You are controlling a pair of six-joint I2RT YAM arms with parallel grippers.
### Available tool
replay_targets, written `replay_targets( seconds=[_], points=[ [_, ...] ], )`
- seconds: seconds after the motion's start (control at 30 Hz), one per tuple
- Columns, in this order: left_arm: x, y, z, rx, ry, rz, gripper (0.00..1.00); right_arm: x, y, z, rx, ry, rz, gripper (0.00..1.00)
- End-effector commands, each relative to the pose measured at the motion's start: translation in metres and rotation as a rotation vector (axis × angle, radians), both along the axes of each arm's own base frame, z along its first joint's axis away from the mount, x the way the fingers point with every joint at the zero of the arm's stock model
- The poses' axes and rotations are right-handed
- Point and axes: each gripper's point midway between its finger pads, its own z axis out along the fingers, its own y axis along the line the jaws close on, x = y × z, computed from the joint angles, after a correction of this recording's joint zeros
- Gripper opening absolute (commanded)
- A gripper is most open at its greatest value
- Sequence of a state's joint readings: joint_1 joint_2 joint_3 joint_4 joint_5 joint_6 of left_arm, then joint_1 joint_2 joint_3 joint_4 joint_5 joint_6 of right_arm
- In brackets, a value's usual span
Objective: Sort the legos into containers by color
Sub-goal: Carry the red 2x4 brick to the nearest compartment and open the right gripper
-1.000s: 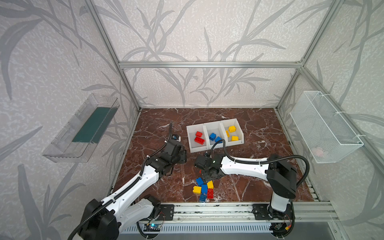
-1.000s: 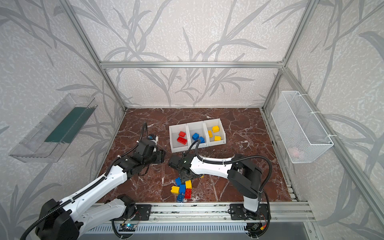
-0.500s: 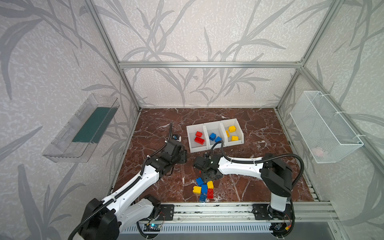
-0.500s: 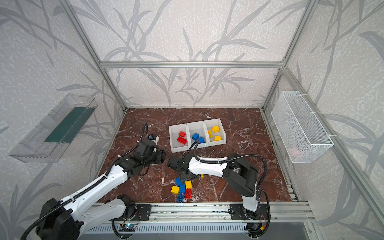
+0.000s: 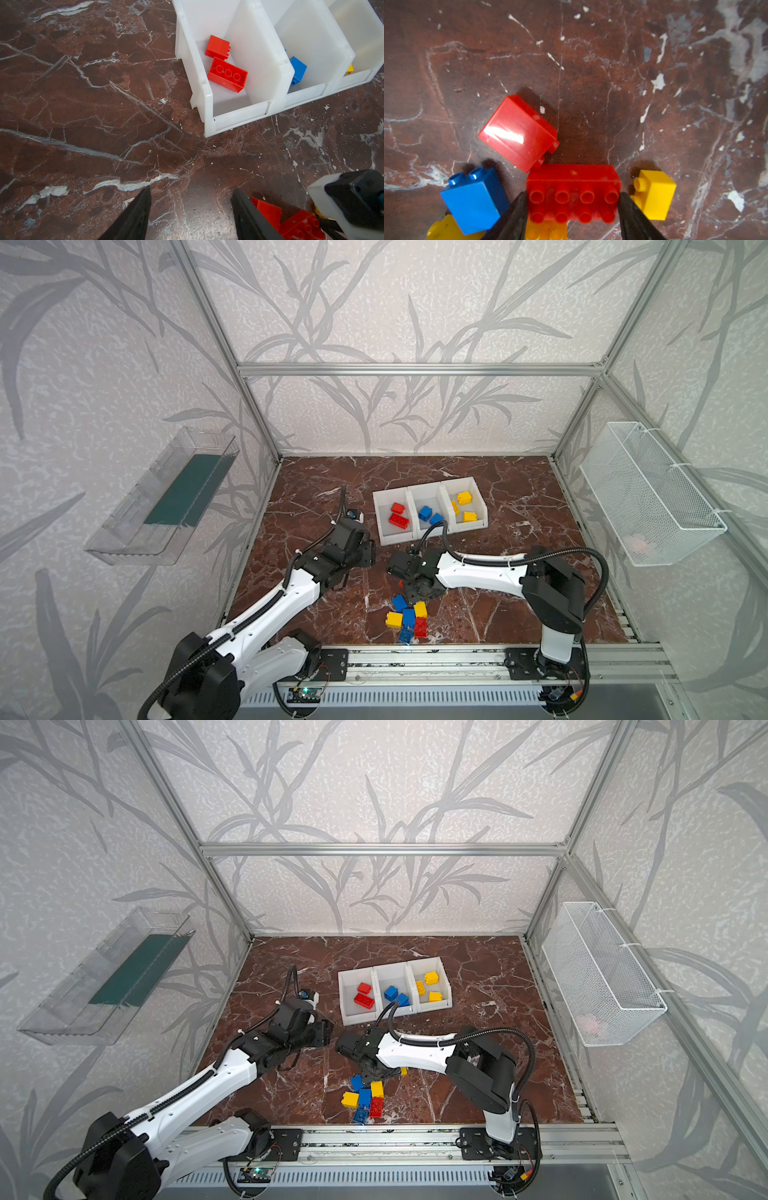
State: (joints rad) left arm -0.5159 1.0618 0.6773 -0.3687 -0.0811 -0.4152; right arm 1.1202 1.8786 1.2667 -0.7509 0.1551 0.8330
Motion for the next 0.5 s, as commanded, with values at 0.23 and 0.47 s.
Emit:
replay_targets(
  seconds=[0.23,0.47],
  points=[
    [0.0,0.004,0.003,0.004,-0.01,0.013,0.65,0.026,0.005,0.047,0.018,-0.089,0.065,0.54],
    [-0.004,0.007,0.005,-0.003,-0.017,0.024,0.65,0.043,0.014,0.059,0.039,-0.109,0.081,0.54]
  ],
)
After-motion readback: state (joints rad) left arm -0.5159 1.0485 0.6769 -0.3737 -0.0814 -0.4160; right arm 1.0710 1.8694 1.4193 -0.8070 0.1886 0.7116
